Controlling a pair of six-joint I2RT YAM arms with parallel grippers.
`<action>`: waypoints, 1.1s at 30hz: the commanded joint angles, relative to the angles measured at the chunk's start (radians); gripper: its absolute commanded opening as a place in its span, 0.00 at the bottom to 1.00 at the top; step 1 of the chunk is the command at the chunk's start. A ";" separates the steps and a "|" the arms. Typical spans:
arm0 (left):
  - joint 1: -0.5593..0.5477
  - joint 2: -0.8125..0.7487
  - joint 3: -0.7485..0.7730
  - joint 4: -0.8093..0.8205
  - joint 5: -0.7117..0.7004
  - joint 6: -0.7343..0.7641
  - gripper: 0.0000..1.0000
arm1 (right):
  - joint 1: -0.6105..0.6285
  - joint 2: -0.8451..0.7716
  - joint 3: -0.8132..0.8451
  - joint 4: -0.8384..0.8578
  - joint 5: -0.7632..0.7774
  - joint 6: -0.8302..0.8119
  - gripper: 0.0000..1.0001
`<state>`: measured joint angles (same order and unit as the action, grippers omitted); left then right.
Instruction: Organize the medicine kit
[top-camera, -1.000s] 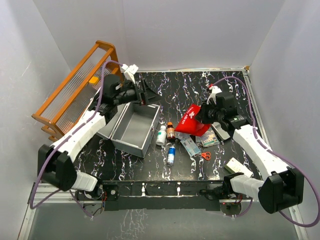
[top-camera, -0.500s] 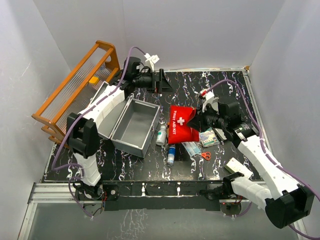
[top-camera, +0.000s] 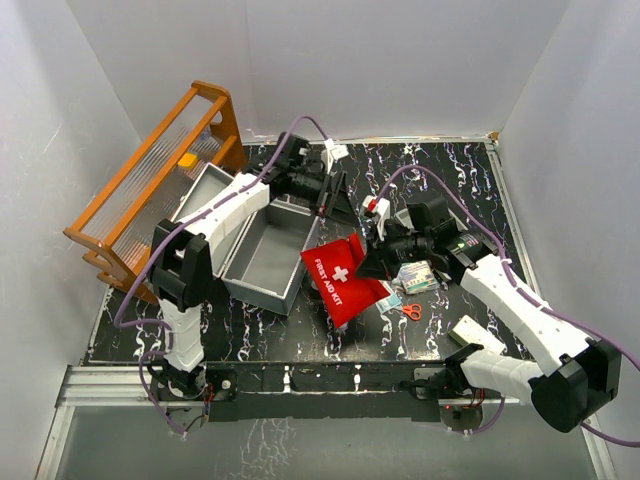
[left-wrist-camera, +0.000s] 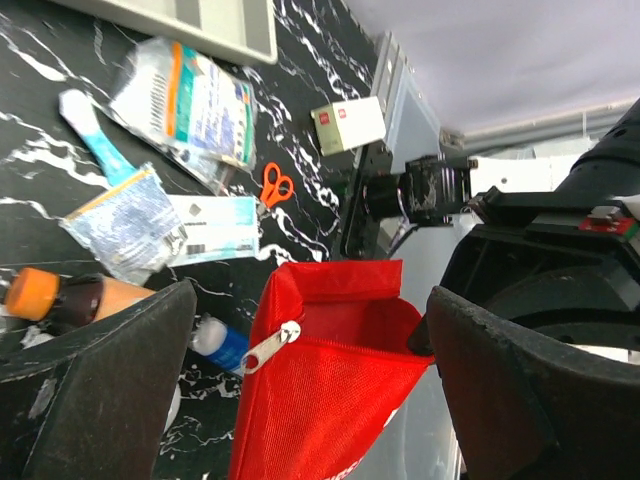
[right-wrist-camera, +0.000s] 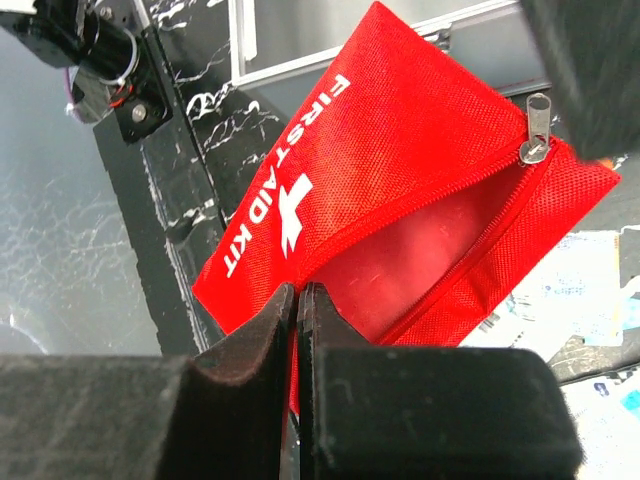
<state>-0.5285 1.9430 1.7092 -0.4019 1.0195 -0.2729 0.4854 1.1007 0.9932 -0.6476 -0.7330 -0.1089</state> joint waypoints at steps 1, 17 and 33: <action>-0.040 0.020 0.014 -0.114 0.035 0.094 0.99 | 0.016 -0.010 0.057 -0.013 -0.061 -0.058 0.00; -0.077 0.048 0.024 -0.219 0.132 0.209 0.67 | 0.034 -0.035 0.039 0.005 -0.088 -0.055 0.00; -0.073 -0.100 0.032 -0.079 0.036 0.162 0.00 | 0.035 -0.092 0.047 0.001 0.037 0.042 0.44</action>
<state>-0.6010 1.9789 1.7355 -0.5667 1.1183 -0.1055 0.5163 1.0336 0.9932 -0.6796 -0.7582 -0.1135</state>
